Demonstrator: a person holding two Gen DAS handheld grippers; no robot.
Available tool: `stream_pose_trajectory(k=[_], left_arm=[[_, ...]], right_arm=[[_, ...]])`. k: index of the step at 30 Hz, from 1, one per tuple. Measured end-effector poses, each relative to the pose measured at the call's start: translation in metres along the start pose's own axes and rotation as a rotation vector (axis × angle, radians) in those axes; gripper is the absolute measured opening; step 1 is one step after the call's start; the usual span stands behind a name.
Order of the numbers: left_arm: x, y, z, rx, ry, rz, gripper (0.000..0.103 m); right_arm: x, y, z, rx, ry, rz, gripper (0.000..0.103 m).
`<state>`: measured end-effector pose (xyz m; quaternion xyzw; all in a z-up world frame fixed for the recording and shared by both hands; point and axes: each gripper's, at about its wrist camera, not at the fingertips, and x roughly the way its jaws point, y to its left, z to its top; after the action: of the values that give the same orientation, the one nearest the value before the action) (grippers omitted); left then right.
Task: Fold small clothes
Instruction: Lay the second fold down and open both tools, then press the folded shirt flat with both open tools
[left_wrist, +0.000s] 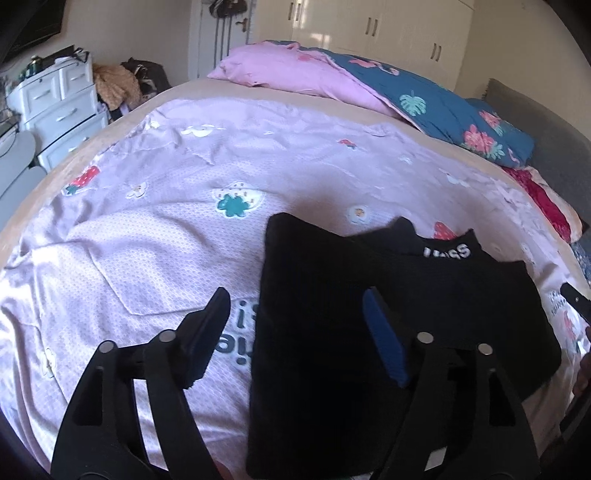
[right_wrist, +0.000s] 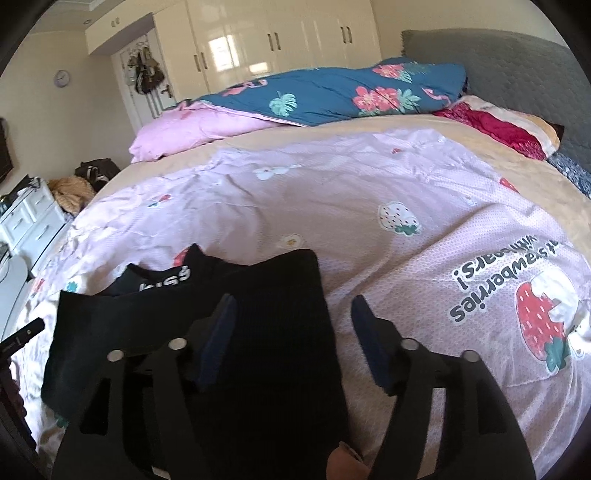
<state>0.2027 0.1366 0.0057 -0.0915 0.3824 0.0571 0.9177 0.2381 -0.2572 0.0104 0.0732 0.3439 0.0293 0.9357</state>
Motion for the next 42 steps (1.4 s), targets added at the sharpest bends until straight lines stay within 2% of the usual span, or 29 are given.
stream_pose_trajectory(k=[3, 9, 24, 31, 37, 42], left_arm=[[-0.007, -0.008, -0.004, 0.017, -0.006, -0.008, 0.078], [-0.013, -0.016, -0.014, 0.035, 0.006, -0.025, 0.086], [-0.004, -0.035, -0.053, 0.116, 0.131, -0.041, 0.086], [0.01, -0.032, -0.071, 0.101, 0.23, -0.045, 0.087], [0.01, -0.032, -0.078, 0.111, 0.237, -0.039, 0.088], [0.009, -0.03, -0.08, 0.113, 0.238, -0.041, 0.088]], right_arm=[[-0.008, 0.007, -0.002, -0.027, -0.015, 0.008, 0.074], [-0.019, 0.019, -0.011, -0.072, -0.019, 0.029, 0.08], [-0.018, 0.037, -0.045, -0.141, 0.073, 0.043, 0.084], [-0.002, 0.042, -0.063, -0.154, 0.17, 0.03, 0.084], [0.012, 0.037, -0.078, -0.13, 0.257, -0.005, 0.088], [0.014, 0.037, -0.085, -0.123, 0.273, -0.017, 0.091]])
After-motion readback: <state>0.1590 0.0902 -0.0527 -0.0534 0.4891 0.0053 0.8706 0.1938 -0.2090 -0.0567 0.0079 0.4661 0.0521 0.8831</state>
